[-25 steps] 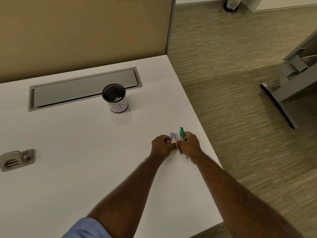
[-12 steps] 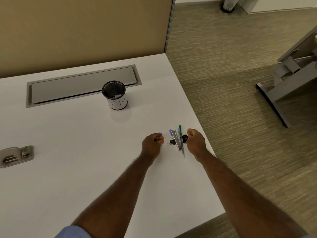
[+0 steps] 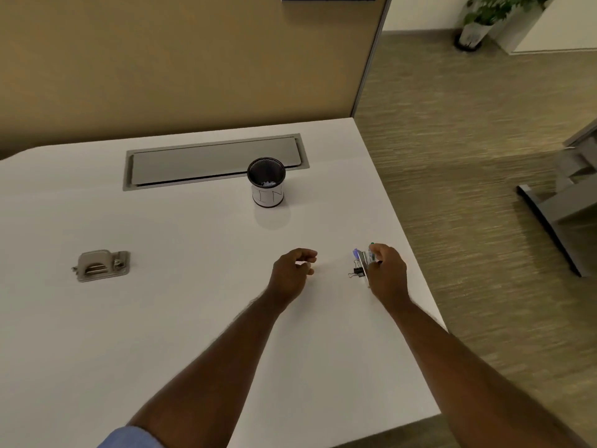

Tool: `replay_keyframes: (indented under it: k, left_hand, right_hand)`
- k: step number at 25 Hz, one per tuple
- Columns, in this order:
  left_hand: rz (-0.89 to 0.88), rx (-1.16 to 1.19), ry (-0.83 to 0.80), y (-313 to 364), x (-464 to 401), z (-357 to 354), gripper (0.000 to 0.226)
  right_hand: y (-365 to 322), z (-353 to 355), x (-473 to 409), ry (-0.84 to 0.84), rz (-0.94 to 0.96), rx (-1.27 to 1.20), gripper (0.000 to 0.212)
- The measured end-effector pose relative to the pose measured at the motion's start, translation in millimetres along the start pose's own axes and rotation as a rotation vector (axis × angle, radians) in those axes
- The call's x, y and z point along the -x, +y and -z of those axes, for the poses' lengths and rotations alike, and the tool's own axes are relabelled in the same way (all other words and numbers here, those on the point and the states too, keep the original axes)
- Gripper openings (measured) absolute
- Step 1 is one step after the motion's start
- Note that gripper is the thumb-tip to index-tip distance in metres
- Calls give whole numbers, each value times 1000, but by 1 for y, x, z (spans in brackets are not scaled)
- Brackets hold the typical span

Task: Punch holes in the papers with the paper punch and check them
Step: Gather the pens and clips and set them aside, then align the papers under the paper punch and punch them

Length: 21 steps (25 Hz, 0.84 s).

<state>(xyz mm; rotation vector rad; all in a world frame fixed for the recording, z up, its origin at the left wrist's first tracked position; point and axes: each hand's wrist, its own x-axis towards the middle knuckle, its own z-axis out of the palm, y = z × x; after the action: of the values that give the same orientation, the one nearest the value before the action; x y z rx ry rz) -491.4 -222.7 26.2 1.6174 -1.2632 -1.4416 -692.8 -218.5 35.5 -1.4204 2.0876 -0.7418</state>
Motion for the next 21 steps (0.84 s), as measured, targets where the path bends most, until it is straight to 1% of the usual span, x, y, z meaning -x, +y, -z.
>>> replay_keyframes:
  k: [3,5,7,8,10,15,17,21]
  left_hand:
    - [-56,-88,14,-7,27,34,28]
    - [-152,-183,38,-21,49,64,24]
    - [-236,-381,81,-39,63,94,27]
    - [-249,-483,117,-47,69,109,30]
    - [-263,-592,181,-59,84,143,36]
    - [-352,-697,224,-82,124,230,40]
    - [-333,-710,249,-94,142,264,41]
    - [-248,-722,335,-119,177,318,48]
  right_hand:
    - [-16,-22,29,-78,161,45,33]
    - [-37,-44,54,-164,254,76,35]
    - [-61,-66,79,-203,332,114,37]
    - [-74,-76,89,-210,366,124,37]
    - [-103,-99,114,-228,419,137,37]
    - [-169,-151,171,-248,533,149,35]
    - [-190,-169,190,-266,561,138,36]
    - [-221,-202,219,-348,690,163,41]
